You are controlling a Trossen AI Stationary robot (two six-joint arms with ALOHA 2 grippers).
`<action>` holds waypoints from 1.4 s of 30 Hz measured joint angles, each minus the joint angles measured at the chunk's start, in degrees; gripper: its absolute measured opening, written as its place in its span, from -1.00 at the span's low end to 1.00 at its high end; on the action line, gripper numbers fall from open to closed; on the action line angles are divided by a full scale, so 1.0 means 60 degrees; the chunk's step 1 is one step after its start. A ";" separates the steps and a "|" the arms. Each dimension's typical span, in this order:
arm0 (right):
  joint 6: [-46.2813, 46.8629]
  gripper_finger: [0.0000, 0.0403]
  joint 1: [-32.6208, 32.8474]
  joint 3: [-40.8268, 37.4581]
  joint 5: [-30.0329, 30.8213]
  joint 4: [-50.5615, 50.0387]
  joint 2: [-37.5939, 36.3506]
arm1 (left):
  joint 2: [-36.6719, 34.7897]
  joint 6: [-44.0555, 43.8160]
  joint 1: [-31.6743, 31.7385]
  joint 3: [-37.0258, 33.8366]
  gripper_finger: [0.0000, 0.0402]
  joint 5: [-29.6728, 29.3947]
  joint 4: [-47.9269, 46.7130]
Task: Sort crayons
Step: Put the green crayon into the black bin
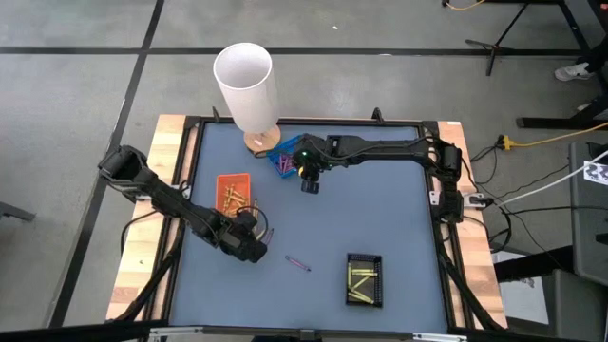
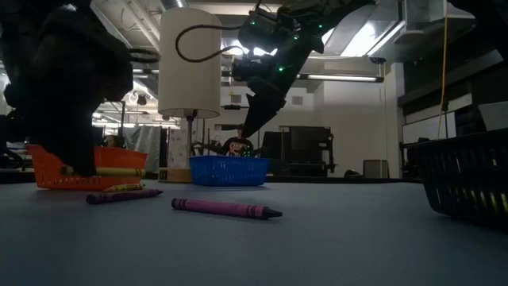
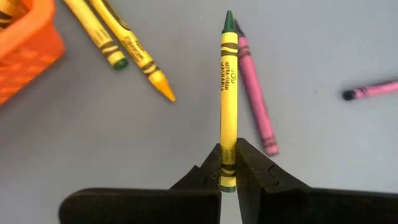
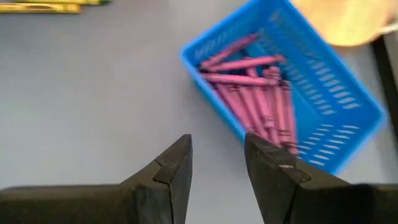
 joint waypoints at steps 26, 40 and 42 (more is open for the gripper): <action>-0.0006 -0.28 0.1128 0.0000 -0.6341 0.0115 0.0000 | -0.0335 0.3507 -0.0104 0.0026 -0.96 -0.1672 0.3190; -0.0085 -0.28 0.2316 0.0000 -0.3381 0.0899 0.0000 | -0.0339 0.3728 -0.0041 0.0026 -0.96 -0.1680 0.3259; -0.0266 -0.28 0.2428 0.0000 -0.3255 0.1112 0.0000 | -0.0339 0.3728 -0.0041 0.0026 -0.96 -0.1680 0.3257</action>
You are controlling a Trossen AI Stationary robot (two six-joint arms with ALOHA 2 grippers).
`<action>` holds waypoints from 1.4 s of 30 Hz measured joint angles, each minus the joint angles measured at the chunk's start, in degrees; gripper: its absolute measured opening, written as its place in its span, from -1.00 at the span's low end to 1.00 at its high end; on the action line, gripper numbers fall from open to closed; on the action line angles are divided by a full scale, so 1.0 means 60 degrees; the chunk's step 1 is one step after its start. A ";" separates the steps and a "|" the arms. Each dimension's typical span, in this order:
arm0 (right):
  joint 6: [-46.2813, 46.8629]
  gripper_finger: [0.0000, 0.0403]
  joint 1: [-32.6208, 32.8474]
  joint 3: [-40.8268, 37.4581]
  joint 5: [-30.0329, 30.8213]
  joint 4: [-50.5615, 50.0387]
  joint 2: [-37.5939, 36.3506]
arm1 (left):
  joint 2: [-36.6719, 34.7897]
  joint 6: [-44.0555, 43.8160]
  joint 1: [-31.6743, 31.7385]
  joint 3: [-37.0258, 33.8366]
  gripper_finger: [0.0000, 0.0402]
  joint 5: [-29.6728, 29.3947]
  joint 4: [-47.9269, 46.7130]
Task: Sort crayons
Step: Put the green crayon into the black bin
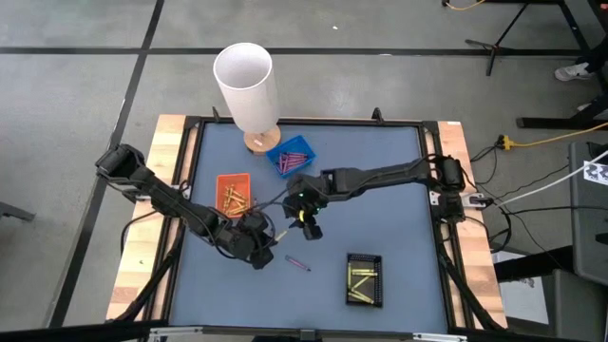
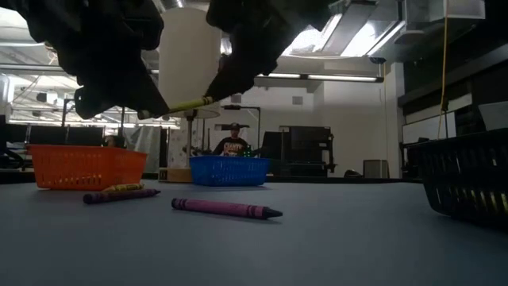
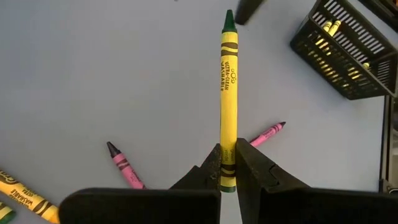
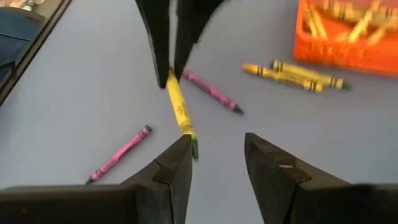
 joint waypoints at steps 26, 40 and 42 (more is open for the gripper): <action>-0.0833 -0.28 0.0450 0.0000 0.0095 0.0121 0.0000 | -0.0004 0.0598 0.0000 0.0000 -0.96 -0.0172 0.1021; -0.0833 -0.71 0.0447 0.0000 -0.0001 0.0101 0.0000 | -0.0007 0.0685 0.0000 0.0000 -0.96 -0.0510 0.1011; -0.0836 -0.80 0.0447 0.0000 -0.0024 0.0084 0.0000 | -0.0007 0.0720 -0.0002 0.0000 -0.96 -0.0504 0.0996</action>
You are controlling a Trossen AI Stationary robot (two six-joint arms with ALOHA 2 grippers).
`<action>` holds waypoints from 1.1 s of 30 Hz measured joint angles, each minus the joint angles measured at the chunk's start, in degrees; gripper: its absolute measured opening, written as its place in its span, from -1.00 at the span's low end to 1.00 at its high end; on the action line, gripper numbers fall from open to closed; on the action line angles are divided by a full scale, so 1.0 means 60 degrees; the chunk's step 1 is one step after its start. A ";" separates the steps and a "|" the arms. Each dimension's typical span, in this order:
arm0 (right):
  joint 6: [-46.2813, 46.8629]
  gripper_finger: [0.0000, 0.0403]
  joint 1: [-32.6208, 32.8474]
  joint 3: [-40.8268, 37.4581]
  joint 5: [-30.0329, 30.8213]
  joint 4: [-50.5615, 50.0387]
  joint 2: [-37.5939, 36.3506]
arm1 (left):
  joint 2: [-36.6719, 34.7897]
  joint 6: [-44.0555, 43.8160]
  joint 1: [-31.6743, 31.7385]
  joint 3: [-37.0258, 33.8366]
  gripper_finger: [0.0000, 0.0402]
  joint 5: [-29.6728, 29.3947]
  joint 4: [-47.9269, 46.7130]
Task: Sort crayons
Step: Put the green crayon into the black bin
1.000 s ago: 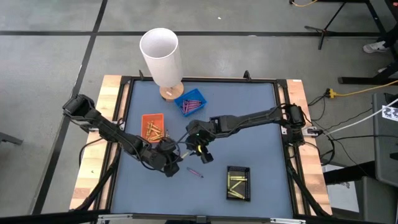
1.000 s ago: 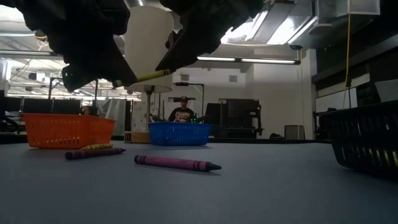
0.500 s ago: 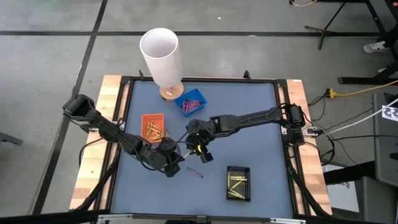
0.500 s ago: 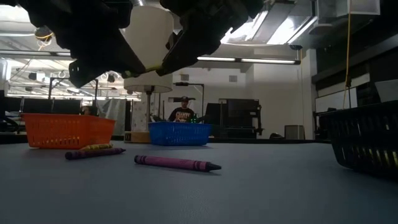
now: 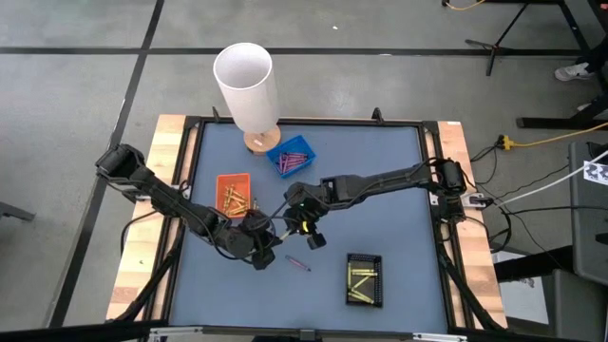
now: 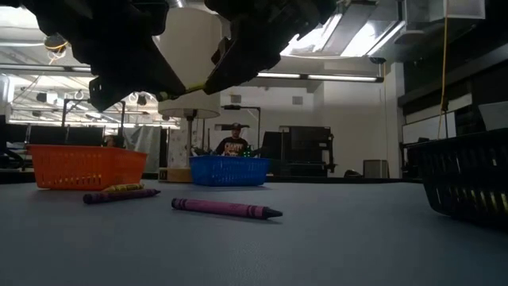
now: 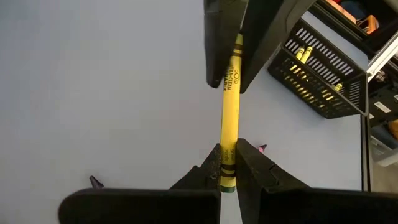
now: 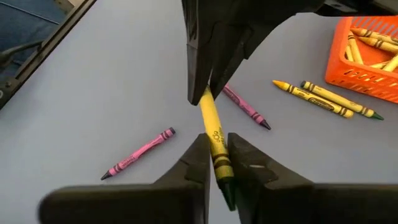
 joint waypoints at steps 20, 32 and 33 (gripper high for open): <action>0.0039 -0.91 -0.0004 0.0000 -0.0214 -0.0829 0.0000 | 0.0000 0.1752 0.0002 0.0000 -0.53 0.0528 -0.0014; 0.1733 -0.86 0.0551 0.0000 -0.0903 -0.3635 0.0000 | 0.0000 0.2034 0.0002 0.0000 -0.29 0.1001 -0.0346; 0.1816 -0.87 0.0684 0.0000 -0.0910 -0.3849 0.0000 | 0.0000 0.2036 0.0002 0.0000 -0.29 0.0999 -0.0346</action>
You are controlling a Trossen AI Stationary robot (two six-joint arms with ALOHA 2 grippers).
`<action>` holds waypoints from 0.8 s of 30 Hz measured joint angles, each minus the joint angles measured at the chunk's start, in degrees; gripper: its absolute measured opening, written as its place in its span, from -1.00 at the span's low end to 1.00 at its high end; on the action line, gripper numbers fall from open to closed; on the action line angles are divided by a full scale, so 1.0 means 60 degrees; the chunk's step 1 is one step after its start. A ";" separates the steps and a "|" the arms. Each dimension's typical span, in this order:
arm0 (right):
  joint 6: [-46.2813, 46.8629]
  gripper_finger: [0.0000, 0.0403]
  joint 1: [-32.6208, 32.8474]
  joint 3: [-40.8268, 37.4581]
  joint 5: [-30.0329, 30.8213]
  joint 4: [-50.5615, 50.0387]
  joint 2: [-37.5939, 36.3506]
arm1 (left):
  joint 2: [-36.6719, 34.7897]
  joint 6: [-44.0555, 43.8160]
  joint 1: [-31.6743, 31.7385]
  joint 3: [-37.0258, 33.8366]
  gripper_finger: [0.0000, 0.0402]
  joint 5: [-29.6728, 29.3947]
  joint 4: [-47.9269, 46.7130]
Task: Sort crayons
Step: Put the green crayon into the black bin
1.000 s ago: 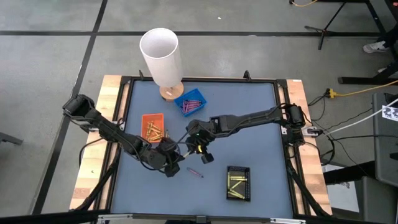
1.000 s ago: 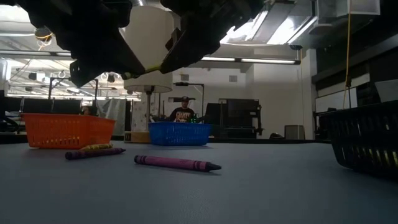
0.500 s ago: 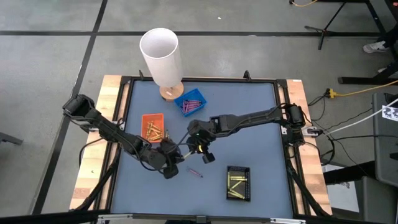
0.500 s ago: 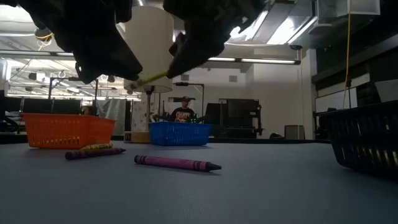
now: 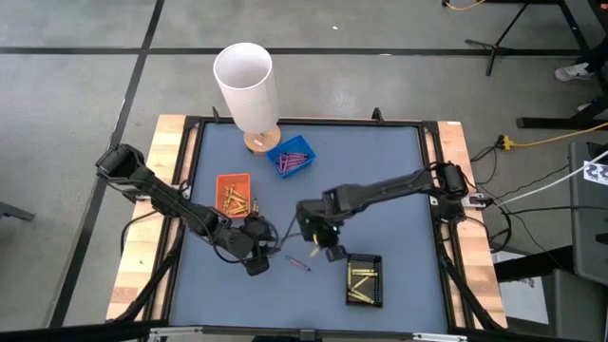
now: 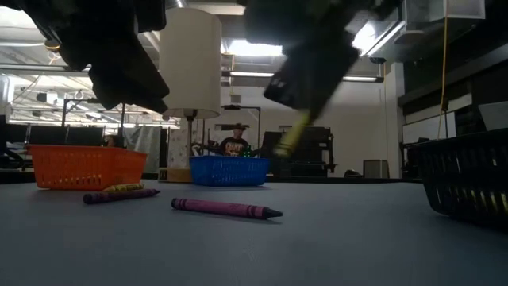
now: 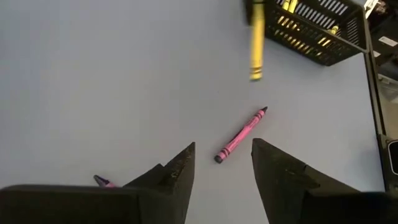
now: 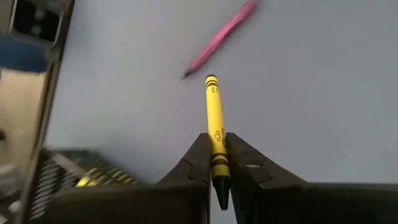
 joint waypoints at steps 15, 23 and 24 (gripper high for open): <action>0.2257 -0.86 0.2203 0.0003 0.0049 -0.0840 -0.0194 | 0.0000 0.0009 0.0000 0.0000 -0.28 -0.0018 0.0004; 0.3853 -0.86 0.3458 0.0004 0.1227 -0.1087 -0.0636 | 0.0000 0.0005 0.0000 0.0004 -0.28 -0.0022 0.0040; 0.4028 -0.86 0.3615 0.0004 0.1479 -0.1095 -0.0740 | 0.0000 0.0005 0.0000 0.0004 -0.28 -0.0026 0.0037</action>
